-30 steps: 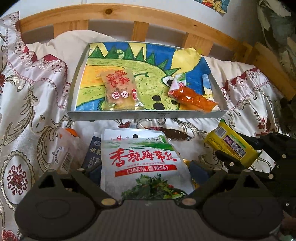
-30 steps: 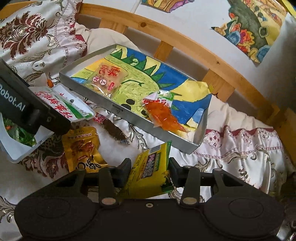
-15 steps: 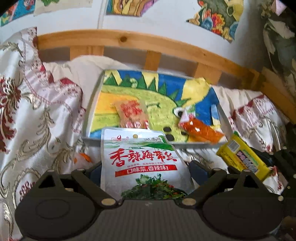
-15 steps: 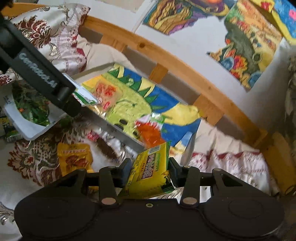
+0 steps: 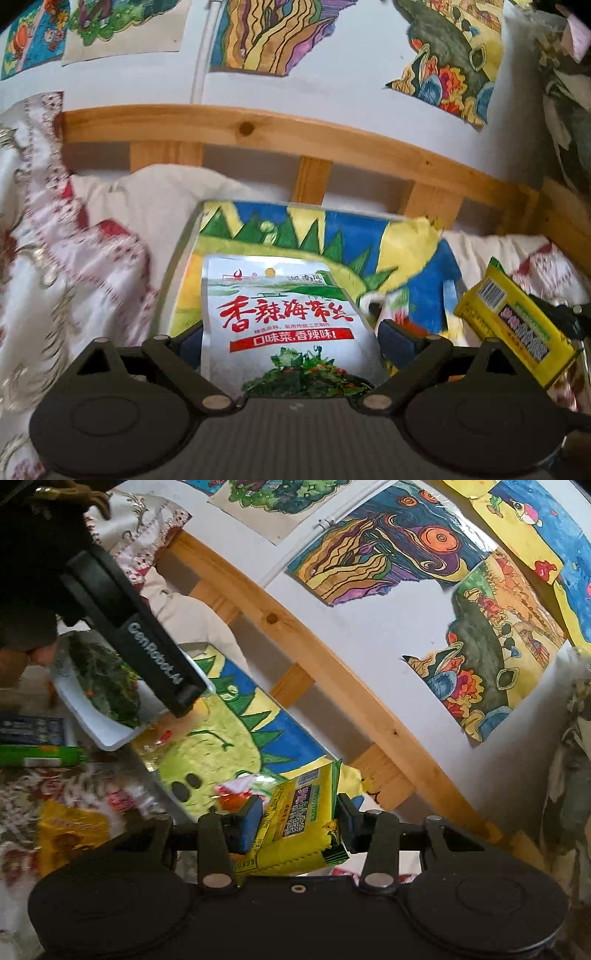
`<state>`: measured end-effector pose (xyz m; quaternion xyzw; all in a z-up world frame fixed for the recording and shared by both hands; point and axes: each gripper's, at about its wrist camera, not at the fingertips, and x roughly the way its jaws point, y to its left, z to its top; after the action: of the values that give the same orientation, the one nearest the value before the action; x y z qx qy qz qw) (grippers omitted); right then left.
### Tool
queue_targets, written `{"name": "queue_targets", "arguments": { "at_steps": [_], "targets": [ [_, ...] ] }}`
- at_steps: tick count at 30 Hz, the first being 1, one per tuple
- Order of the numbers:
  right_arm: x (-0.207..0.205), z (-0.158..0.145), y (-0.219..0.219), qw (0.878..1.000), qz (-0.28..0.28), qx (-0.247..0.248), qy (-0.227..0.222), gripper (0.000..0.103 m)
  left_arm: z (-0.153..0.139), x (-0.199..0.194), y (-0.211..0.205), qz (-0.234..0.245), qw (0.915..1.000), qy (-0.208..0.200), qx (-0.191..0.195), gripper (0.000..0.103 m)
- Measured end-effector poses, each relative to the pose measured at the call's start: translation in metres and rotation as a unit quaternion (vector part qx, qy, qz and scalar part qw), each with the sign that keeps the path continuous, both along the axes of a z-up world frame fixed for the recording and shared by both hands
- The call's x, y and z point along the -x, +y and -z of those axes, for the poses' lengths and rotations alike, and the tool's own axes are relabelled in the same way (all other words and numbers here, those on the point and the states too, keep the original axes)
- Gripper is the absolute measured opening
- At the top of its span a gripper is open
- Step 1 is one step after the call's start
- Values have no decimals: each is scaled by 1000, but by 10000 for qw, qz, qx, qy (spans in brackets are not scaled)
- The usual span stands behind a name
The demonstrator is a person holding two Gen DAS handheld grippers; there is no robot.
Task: Organize snacks
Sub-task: 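Carry the seaweed bag and yellow packet over the tray and lower both tools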
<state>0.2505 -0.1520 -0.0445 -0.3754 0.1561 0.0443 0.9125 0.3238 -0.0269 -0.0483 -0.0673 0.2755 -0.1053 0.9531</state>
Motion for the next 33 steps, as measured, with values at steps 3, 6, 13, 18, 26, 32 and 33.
{"name": "queue_targets", "arguments": {
  "at_steps": [3,6,13,18,26,32,33],
  "targets": [
    [-17,0,-3,10000,-23,72,-58,45,1,-19,-7,-15,9999,-111,123,96],
    [-36,0,-6,10000,24,-28,-80,45,5,-38,-15,17,9997,-174,189,96],
    [-69,8,-23,9985,352,-397,-118,45,15,-64,-28,175,9983,-376,420,96],
    [-79,23,-29,9989,410,-247,-22,45,29,-73,-37,391,9976,-440,362,96],
    [-89,40,-25,9988,470,-71,73,45,43,-82,-49,584,9978,-318,25,96],
    [-95,54,-22,9985,505,125,181,45,54,-96,-53,629,9974,165,-320,96],
    [-95,54,-21,9984,509,147,176,45,55,-97,-54,617,9972,182,-369,96]
  ]
}}
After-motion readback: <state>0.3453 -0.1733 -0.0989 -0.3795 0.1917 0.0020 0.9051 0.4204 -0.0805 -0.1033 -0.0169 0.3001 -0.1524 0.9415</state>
